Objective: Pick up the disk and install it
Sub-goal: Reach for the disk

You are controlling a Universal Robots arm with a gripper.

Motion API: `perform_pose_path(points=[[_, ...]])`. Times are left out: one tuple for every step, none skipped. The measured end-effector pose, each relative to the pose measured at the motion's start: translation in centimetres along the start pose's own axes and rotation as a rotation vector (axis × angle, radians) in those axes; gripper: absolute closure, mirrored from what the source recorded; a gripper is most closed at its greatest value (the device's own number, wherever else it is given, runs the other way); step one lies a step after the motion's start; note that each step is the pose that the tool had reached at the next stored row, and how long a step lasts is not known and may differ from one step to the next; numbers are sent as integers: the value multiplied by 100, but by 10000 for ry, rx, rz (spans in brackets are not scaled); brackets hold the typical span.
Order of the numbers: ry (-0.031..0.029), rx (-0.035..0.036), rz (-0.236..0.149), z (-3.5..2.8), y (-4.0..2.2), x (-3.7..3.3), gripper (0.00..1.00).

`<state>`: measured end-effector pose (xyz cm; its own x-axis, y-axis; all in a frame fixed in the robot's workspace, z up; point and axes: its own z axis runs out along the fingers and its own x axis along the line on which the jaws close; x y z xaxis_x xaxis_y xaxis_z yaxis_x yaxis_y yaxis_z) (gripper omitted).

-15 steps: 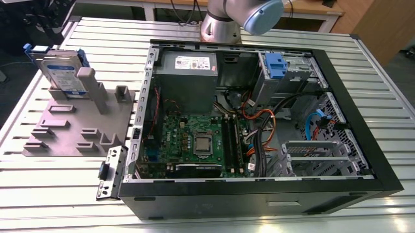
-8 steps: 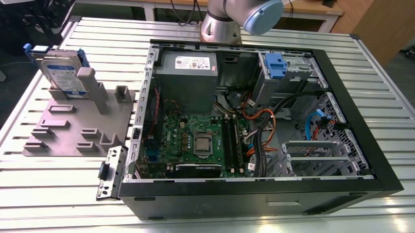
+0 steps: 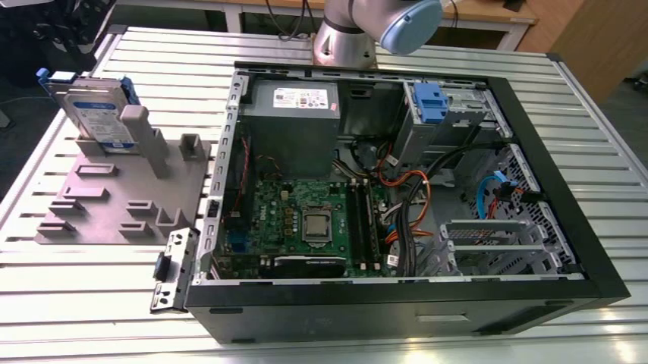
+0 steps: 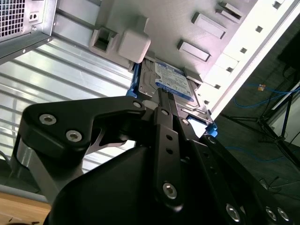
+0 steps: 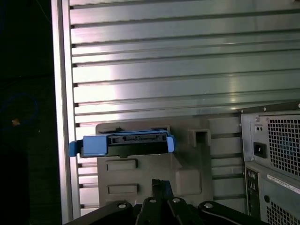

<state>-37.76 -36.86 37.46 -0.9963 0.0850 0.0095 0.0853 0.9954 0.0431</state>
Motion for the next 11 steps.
perform_pose_path(points=[[2,0,0,1,0,2,89],[2,-1,0,3,-1,6,89],[5,0,0,3,-1,10,89],[5,0,0,5,-1,13,89],[7,0,0,5,-2,16,89],[7,0,0,6,-2,21,89],[7,0,0,7,-2,24,89],[7,0,0,9,-3,28,89],[8,0,0,10,-3,33,89],[9,0,0,12,-3,37,89],[9,0,0,13,-4,42,89]])
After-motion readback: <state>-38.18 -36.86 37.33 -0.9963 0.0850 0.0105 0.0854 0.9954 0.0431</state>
